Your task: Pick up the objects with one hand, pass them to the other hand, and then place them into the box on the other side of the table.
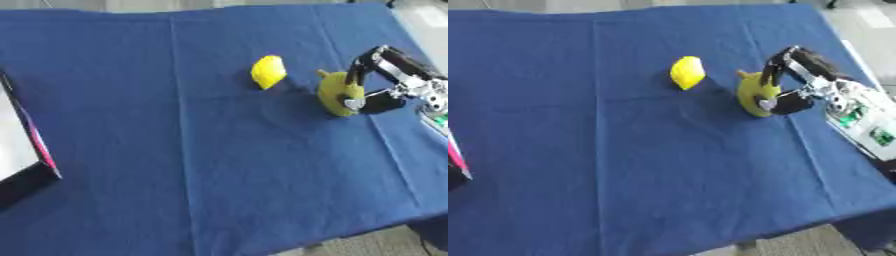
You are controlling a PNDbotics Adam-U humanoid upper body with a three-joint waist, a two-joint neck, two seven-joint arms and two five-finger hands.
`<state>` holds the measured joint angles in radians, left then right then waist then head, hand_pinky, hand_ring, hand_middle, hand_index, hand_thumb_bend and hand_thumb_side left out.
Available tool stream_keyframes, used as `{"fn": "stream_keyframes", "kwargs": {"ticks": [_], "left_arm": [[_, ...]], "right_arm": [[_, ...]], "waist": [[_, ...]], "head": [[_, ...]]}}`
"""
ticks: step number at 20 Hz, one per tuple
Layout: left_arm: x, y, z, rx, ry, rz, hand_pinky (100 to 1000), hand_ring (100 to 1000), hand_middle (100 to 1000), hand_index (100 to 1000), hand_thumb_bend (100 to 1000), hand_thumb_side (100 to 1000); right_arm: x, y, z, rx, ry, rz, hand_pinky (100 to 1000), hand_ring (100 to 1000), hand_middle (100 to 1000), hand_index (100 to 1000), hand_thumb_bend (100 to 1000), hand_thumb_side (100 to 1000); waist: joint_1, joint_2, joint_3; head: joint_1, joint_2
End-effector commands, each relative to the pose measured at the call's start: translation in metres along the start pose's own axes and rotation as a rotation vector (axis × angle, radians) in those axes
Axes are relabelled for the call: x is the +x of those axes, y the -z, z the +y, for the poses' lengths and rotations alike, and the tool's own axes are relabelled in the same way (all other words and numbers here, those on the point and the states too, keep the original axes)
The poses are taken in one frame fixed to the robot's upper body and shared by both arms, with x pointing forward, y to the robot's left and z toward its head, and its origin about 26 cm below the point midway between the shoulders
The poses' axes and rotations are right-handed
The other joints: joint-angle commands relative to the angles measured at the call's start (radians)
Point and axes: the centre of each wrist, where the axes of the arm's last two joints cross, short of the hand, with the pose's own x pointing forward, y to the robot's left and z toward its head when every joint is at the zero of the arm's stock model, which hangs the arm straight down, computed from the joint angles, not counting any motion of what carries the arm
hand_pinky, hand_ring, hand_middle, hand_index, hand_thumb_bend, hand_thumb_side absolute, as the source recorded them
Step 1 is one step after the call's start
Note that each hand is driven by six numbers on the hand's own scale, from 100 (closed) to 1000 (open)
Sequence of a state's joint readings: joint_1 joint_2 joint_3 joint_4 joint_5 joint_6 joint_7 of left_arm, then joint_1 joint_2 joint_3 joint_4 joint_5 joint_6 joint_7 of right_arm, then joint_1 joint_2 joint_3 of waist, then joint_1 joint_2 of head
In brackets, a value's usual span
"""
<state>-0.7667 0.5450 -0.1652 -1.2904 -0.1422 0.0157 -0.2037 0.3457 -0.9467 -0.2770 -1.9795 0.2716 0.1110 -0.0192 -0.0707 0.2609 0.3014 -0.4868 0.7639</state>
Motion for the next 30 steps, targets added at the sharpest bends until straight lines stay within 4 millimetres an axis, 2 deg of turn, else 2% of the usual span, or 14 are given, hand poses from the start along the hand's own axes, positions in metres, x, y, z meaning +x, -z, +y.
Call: {"fn": "stream_keyframes", "kwargs": {"ticks": [1, 6, 8, 9, 10, 11, 13, 14, 15, 17, 30], "left_arm": [[0.004, -0.001, 0.013, 0.012, 0.038, -0.009, 1000, 765, 620, 693, 100, 631], [0.003, -0.001, 0.012, 0.005, 0.039, -0.007, 1000, 764, 622, 690, 100, 632], [0.003, -0.001, 0.011, 0.002, 0.042, -0.005, 1000, 765, 623, 691, 100, 634], [0.003, -0.001, 0.011, 0.001, 0.043, -0.005, 1000, 765, 623, 691, 100, 634], [0.003, -0.001, 0.011, 0.001, 0.044, -0.004, 1000, 765, 624, 691, 100, 634], [0.003, -0.001, 0.011, 0.001, 0.045, -0.004, 1000, 765, 624, 691, 100, 634], [0.003, -0.001, 0.011, -0.001, 0.046, -0.005, 1000, 765, 624, 691, 100, 634], [0.004, 0.0, 0.011, -0.003, 0.047, -0.006, 1000, 766, 625, 692, 100, 634], [0.004, 0.0, 0.011, -0.004, 0.049, -0.006, 1000, 766, 625, 692, 100, 633], [0.004, 0.0, 0.011, -0.002, 0.052, -0.004, 1000, 766, 625, 692, 100, 632], [0.007, 0.001, 0.012, 0.0, 0.063, -0.012, 1000, 768, 628, 691, 100, 630]], "right_arm": [[0.005, 0.003, -0.013, -0.05, -0.03, -0.075, 756, 594, 377, 516, 324, 100], [0.008, 0.007, -0.02, -0.064, -0.028, -0.079, 758, 610, 397, 527, 320, 100], [0.009, 0.008, -0.023, -0.085, -0.039, -0.058, 788, 690, 580, 700, 347, 100], [0.009, 0.008, -0.023, -0.079, -0.06, -0.041, 811, 737, 647, 748, 377, 100], [0.009, 0.008, -0.023, -0.065, -0.095, -0.023, 855, 818, 771, 862, 595, 182], [0.009, 0.008, -0.024, -0.055, -0.14, 0.0, 863, 834, 786, 884, 629, 194], [0.006, 0.01, -0.026, -0.049, -0.217, 0.061, 872, 855, 800, 904, 655, 241], [0.003, 0.011, -0.027, -0.048, -0.242, 0.097, 874, 861, 804, 909, 599, 193], [0.0, 0.013, -0.028, -0.05, -0.26, 0.125, 874, 861, 803, 909, 649, 241], [-0.005, 0.015, -0.029, -0.058, -0.273, 0.165, 870, 858, 799, 909, 637, 253], [-0.036, 0.015, -0.02, -0.041, -0.194, 0.293, 858, 843, 788, 905, 589, 350]], "waist": [[0.003, -0.027, -0.003], [0.003, -0.03, -0.004], [0.003, -0.029, -0.004], [0.003, -0.027, -0.004], [0.003, -0.026, -0.004], [0.003, -0.025, -0.003], [0.004, -0.023, -0.002], [0.004, -0.022, -0.001], [0.004, -0.021, 0.0], [0.004, -0.018, 0.0], [0.007, 0.008, 0.013]], "head": [[0.005, 0.005], [0.005, 0.003], [0.005, 0.003], [0.004, 0.003], [0.003, 0.005], [0.002, 0.005], [0.001, 0.006], [0.0, 0.006], [-0.001, 0.006], [-0.004, 0.005], [-0.018, -0.014]]}}
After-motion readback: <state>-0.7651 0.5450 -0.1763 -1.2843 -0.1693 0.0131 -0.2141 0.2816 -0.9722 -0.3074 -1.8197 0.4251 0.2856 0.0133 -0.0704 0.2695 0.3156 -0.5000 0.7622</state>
